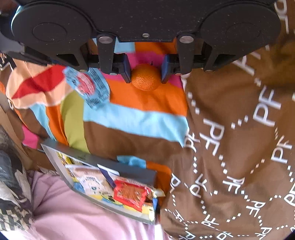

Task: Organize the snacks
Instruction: 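Grasp the orange mandarin with the left tool while the right tool grasps the blue candy packet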

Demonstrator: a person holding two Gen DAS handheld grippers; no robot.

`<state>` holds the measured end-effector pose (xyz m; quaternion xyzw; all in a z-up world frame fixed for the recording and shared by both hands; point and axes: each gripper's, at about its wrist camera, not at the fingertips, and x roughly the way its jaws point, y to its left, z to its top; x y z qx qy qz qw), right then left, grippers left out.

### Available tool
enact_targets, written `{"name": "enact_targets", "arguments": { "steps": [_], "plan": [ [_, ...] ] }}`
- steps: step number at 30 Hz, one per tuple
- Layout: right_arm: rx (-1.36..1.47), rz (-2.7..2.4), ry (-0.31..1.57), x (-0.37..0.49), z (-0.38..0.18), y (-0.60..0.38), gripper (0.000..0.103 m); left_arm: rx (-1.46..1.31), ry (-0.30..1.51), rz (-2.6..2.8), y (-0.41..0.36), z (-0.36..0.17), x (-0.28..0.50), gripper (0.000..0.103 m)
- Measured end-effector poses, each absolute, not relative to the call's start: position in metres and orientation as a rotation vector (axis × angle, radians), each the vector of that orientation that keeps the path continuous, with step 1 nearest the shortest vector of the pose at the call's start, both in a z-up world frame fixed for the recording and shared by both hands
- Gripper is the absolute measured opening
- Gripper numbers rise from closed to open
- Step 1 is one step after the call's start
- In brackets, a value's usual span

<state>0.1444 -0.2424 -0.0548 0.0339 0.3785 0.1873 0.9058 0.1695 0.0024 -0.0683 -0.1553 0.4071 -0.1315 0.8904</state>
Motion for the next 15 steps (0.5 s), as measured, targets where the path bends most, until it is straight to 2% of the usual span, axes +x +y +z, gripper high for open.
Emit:
{"name": "enact_targets", "arguments": {
  "steps": [1, 9, 15],
  "plan": [
    [0.081, 0.385, 0.780, 0.143, -0.054, -0.244, 0.060, -0.320, 0.851, -0.279, 0.001, -0.069, 0.167, 0.036],
    [-0.075, 0.306, 0.720, 0.143, -0.046, -0.233, 0.084, -0.280, 0.846, -0.308, -0.008, -0.073, 0.161, 0.036],
    [-0.234, 0.326, 0.667, 0.161, -0.050, -0.210, 0.087, -0.279, 0.840, -0.307, -0.009, -0.073, 0.164, 0.036]
  ]
}}
